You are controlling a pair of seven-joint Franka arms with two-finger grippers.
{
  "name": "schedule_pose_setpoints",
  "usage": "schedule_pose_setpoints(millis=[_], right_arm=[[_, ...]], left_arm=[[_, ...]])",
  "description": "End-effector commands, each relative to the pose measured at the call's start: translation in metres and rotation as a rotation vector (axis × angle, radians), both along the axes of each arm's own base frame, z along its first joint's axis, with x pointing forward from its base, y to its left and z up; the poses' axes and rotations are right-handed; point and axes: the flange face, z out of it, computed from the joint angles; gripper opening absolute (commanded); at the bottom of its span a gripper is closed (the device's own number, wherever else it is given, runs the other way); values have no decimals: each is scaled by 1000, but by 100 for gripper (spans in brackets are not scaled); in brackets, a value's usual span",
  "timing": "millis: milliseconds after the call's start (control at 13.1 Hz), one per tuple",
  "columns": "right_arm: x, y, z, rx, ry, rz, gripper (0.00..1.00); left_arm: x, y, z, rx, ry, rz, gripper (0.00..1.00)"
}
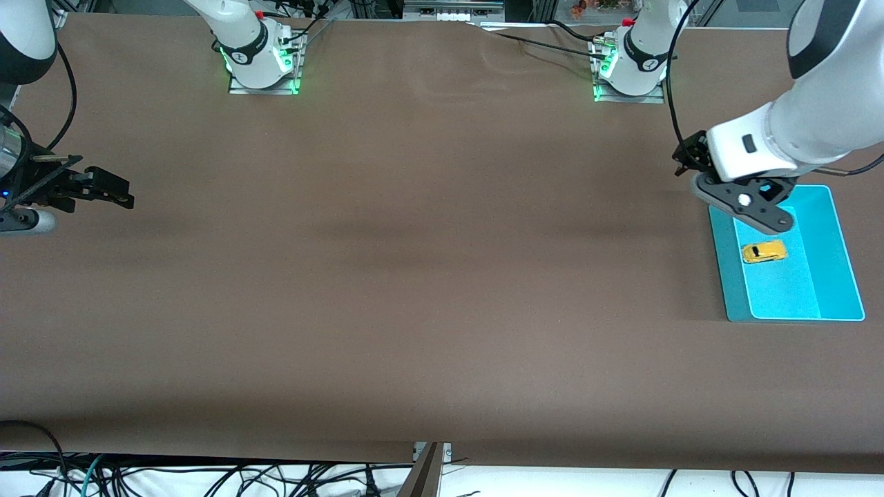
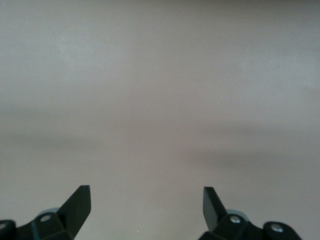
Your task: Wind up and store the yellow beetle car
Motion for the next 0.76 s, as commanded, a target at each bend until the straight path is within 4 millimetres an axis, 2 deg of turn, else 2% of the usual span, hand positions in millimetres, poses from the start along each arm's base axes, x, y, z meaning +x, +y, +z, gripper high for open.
schedule_pose_setpoints(millis=[0,153,382,687], right_arm=[[-2,-2,1,0,-9,-2,99],[-2,-2,1,0,-9,-2,99],[-2,-3,1,0,-9,-4,99],[-1,-3,1,0,-10,-4,99]], left_arm=[[-25,1,2,29,-47,242,100],[-26,-4,-1,43,-89,346,100],[-38,6,-8,29,-161,383,100],[-49,40,-22,-45,-177,482,100]])
